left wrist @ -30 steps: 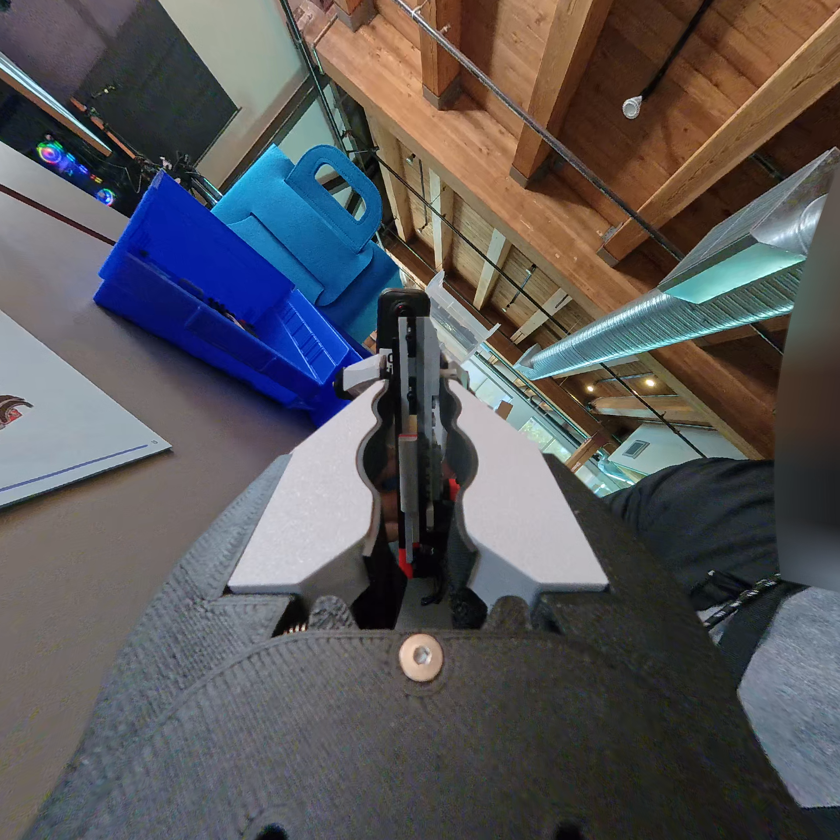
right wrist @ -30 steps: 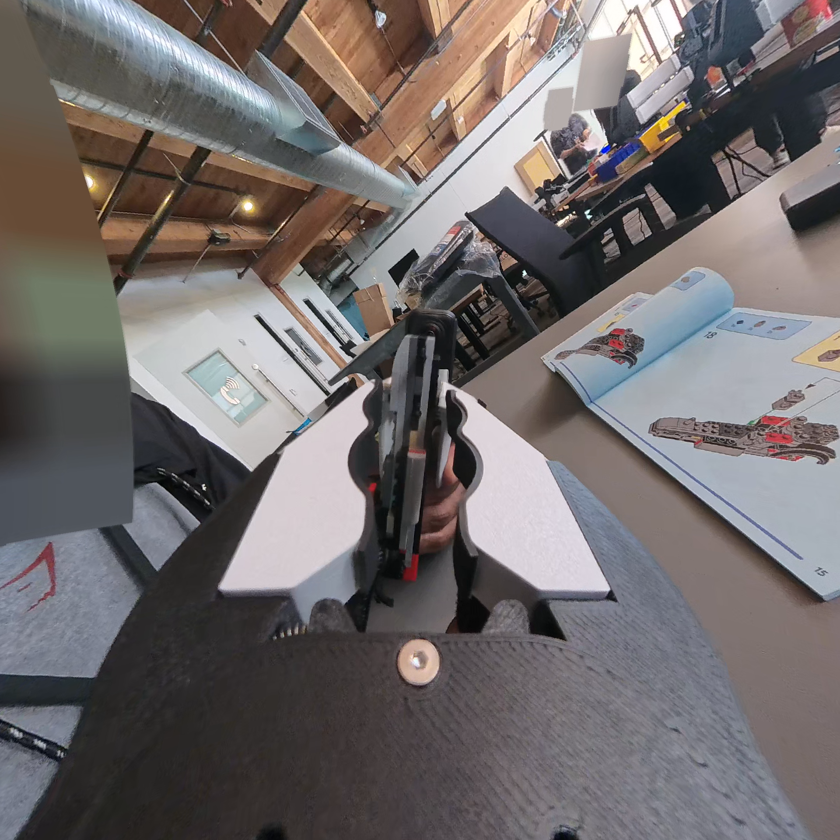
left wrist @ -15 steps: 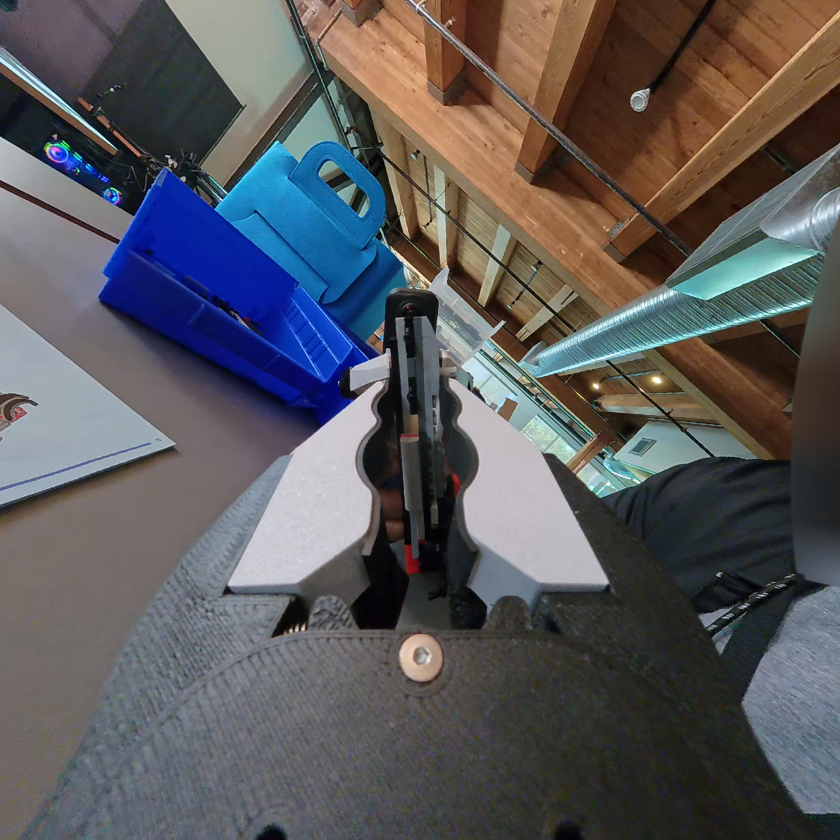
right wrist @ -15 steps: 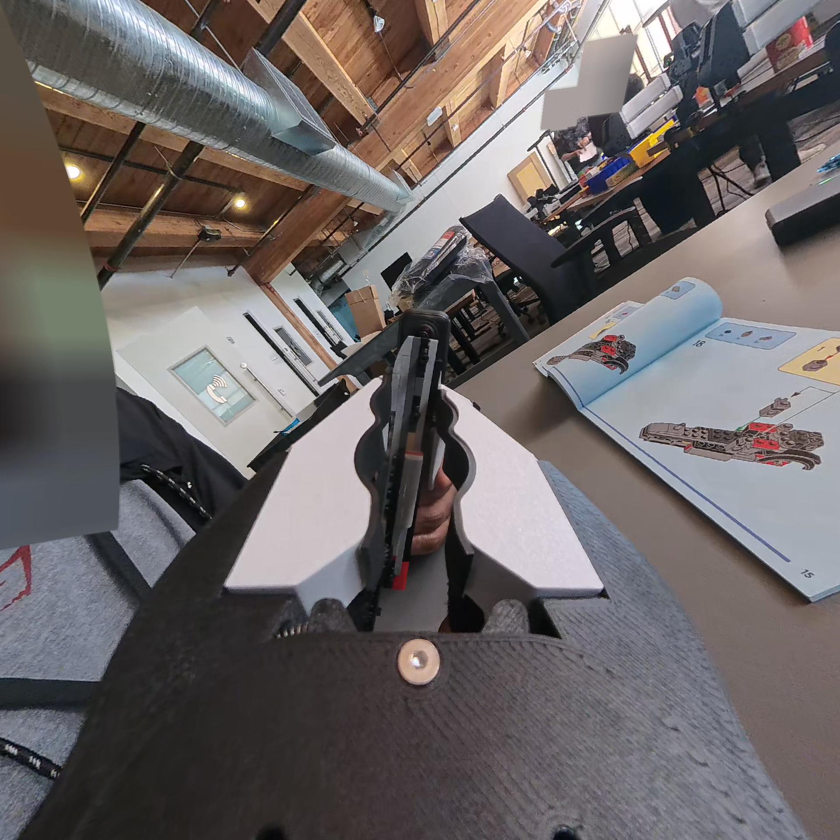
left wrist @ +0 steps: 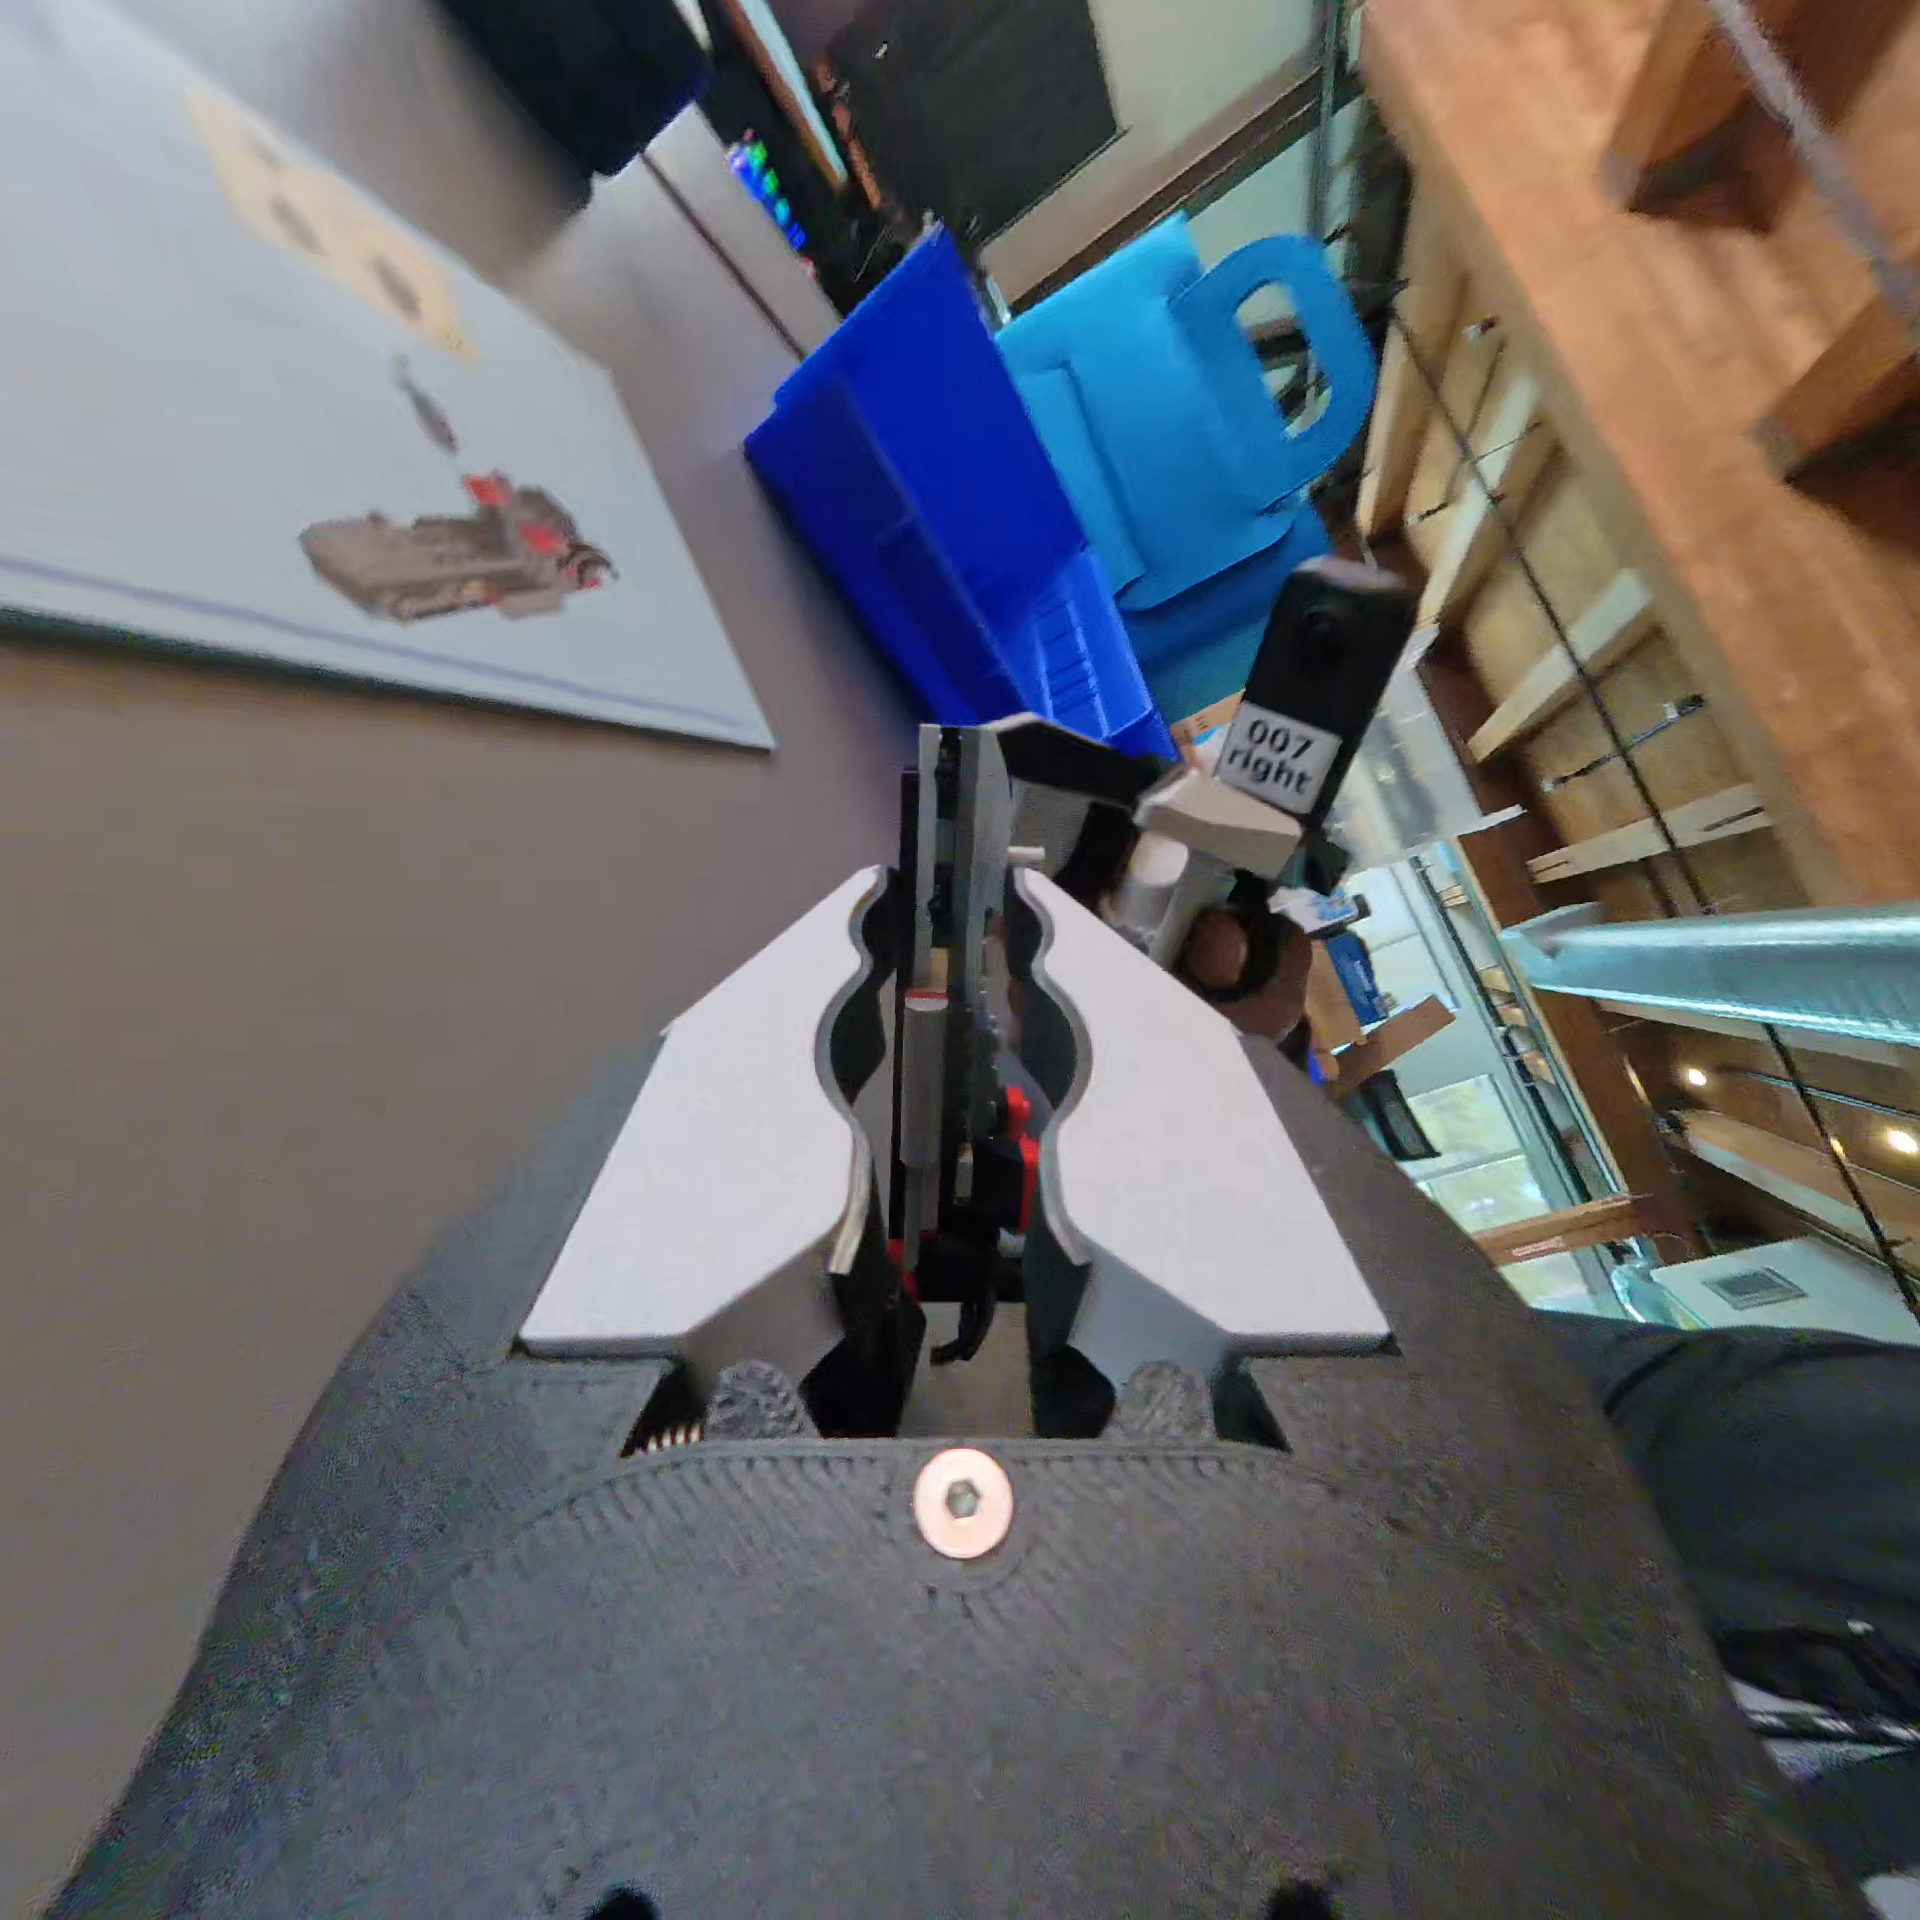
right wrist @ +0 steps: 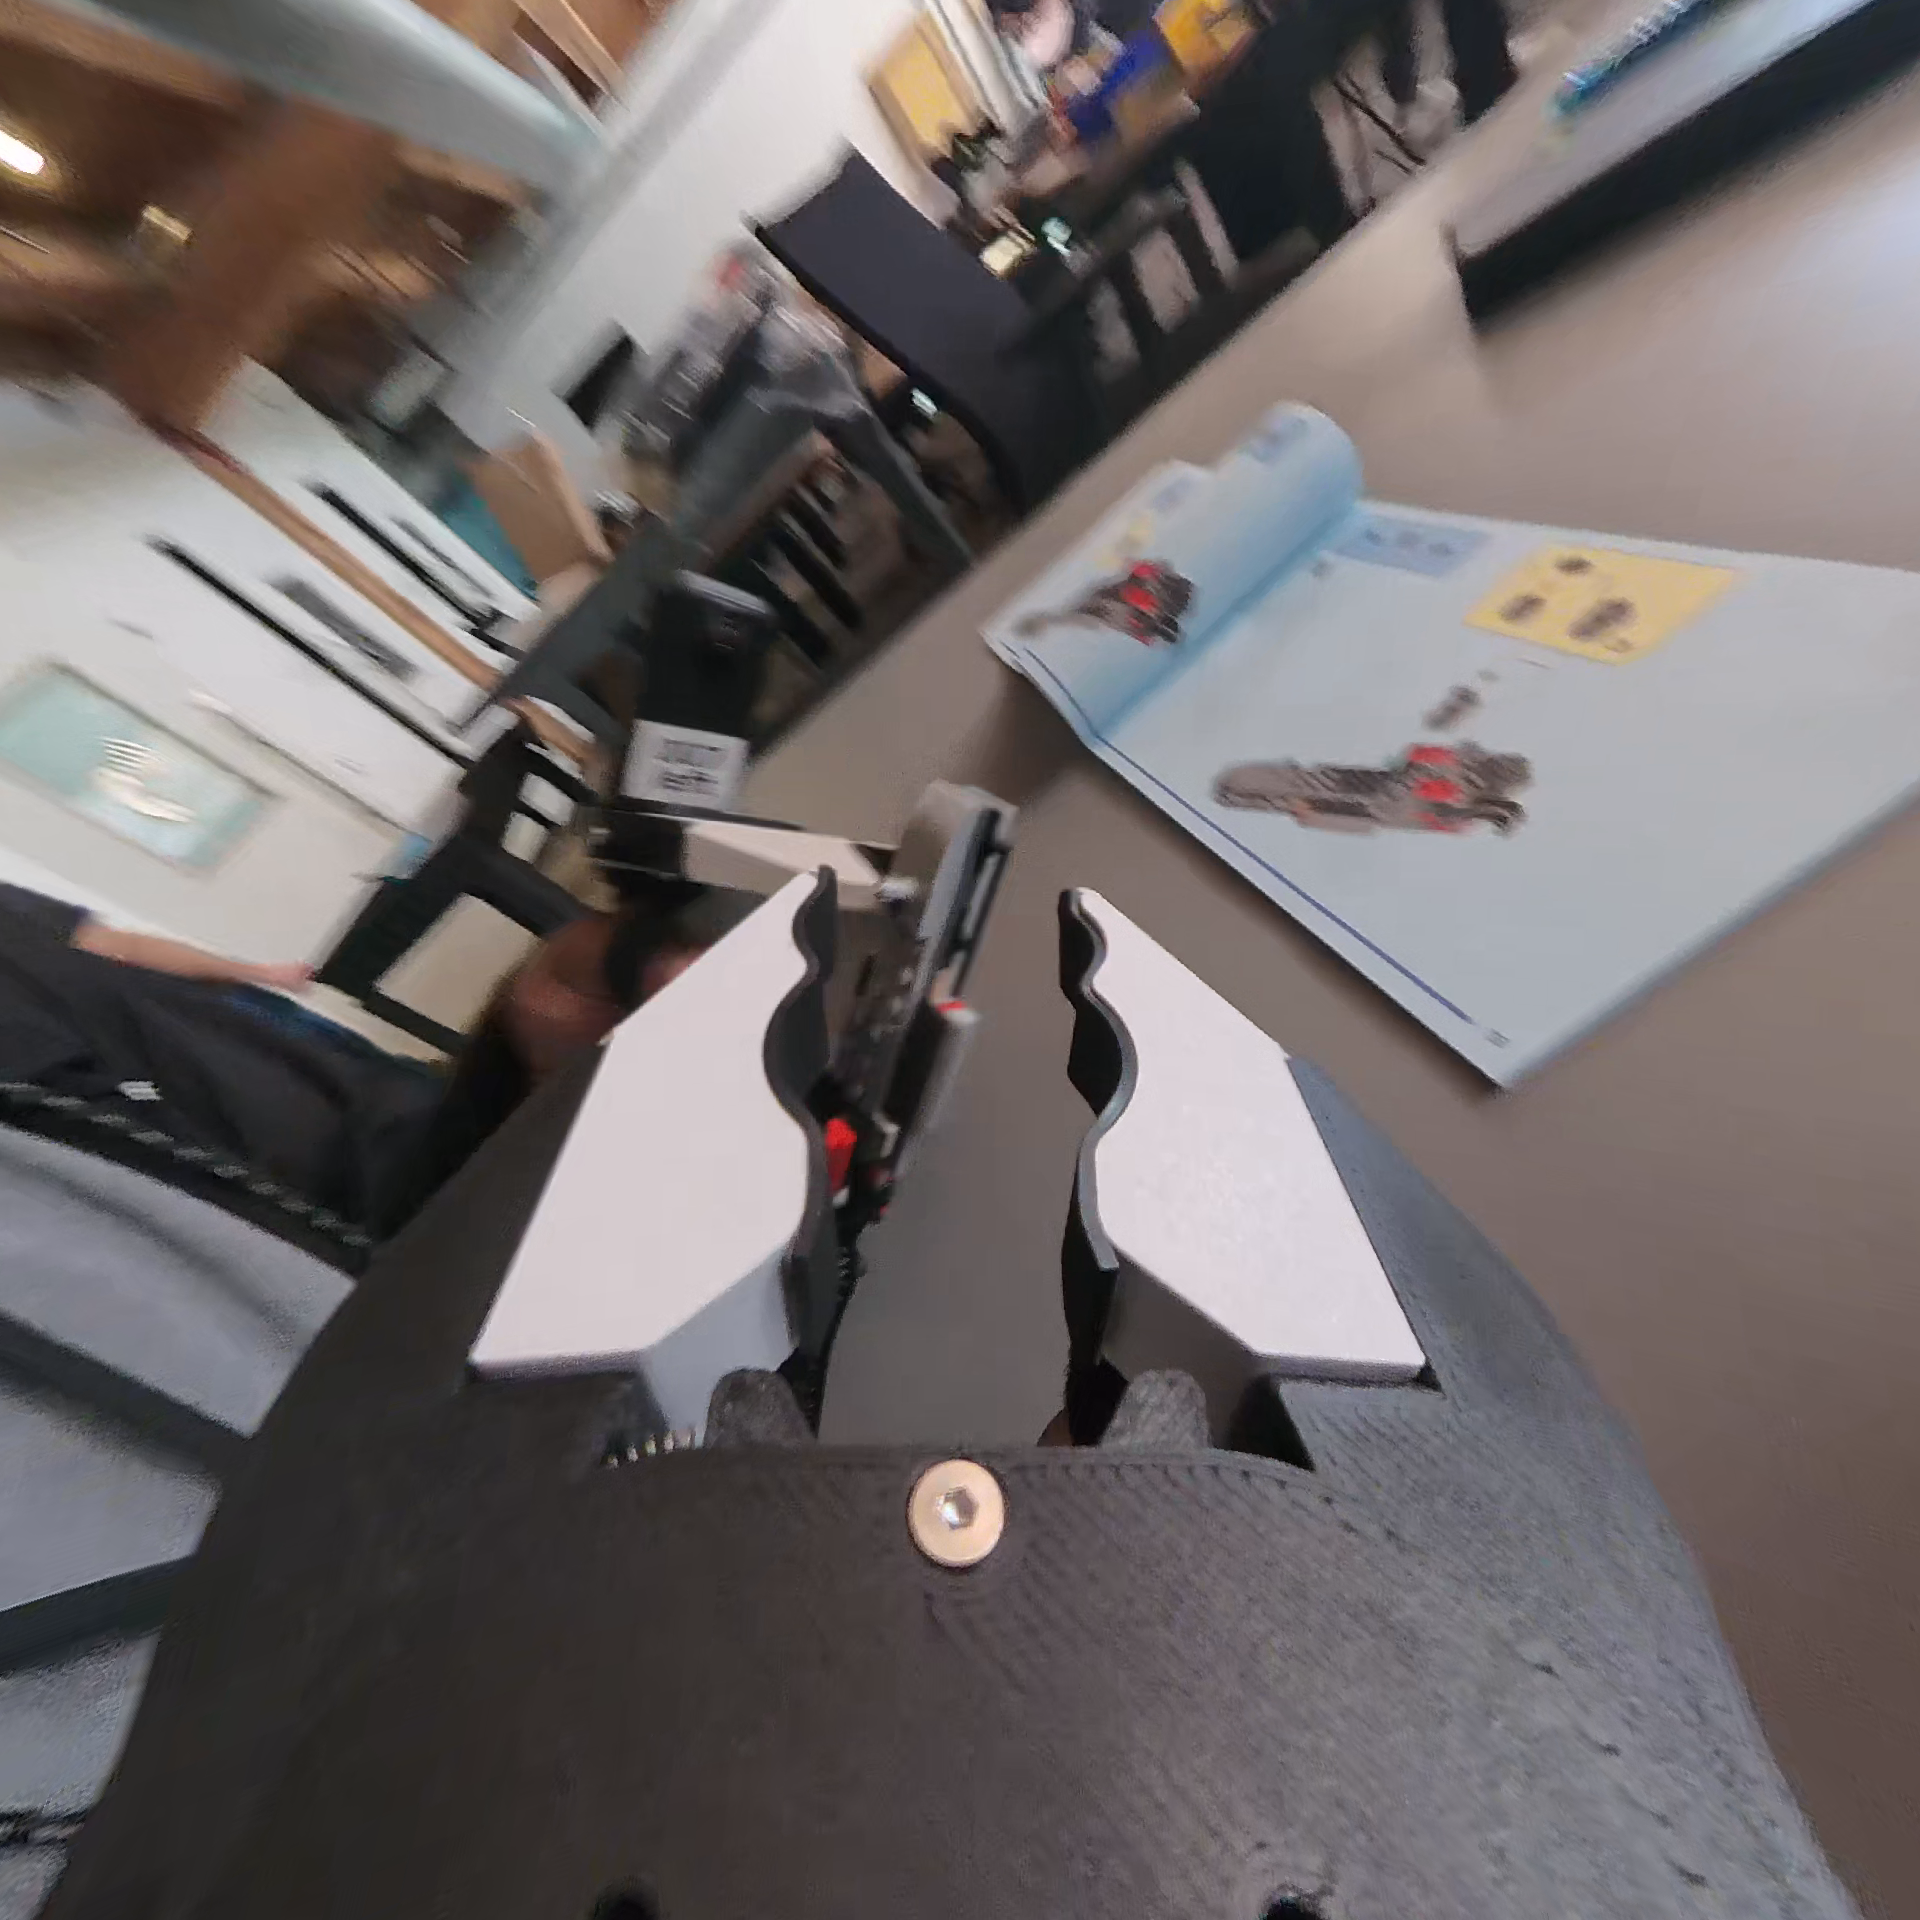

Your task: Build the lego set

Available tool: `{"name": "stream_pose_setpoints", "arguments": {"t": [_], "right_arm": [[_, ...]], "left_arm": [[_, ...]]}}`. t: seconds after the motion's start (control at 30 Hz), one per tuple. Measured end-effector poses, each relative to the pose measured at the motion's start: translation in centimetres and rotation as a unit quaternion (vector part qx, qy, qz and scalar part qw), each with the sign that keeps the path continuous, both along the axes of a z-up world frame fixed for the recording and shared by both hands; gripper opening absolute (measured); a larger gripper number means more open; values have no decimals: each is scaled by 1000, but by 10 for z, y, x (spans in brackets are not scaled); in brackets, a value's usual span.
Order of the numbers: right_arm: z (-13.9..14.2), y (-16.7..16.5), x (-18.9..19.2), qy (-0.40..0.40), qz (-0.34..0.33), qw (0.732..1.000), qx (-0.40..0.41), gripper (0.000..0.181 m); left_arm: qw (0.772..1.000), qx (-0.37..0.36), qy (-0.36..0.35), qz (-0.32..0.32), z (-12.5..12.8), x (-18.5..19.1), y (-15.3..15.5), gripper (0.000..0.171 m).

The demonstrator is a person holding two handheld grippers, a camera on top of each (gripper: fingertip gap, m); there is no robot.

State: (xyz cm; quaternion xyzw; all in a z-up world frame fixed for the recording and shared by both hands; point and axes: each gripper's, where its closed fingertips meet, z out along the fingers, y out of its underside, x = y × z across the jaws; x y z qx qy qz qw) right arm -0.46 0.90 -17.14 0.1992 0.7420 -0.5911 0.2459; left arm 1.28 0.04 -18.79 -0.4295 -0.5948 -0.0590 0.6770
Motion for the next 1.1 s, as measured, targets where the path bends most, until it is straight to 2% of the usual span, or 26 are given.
{"name": "stream_pose_setpoints", "arguments": {"t": [0.23,0.37,0.57,0.77,0.93,1.1], "right_arm": [[-25,2,-11,25,-19,998,60,41],[-26,4,-16,29,-29,997,62,40],[-24,6,-16,28,-26,998,55,40],[-25,8,-18,26,-31,998,58,40],[-29,13,-21,36,-31,996,73,40],[-33,19,-6,32,-17,995,97,47]], "left_arm": [[998,-61,-16,-15,-12,3,1,19],[995,-93,-28,-14,-19,2,-7,21],[990,-123,-43,-48,-27,5,-5,24],[989,-125,-45,-62,-28,6,-12,25],[990,-138,-5,-40,-18,5,-37,26],[983,-183,13,27,-13,2,-86,26]]}}
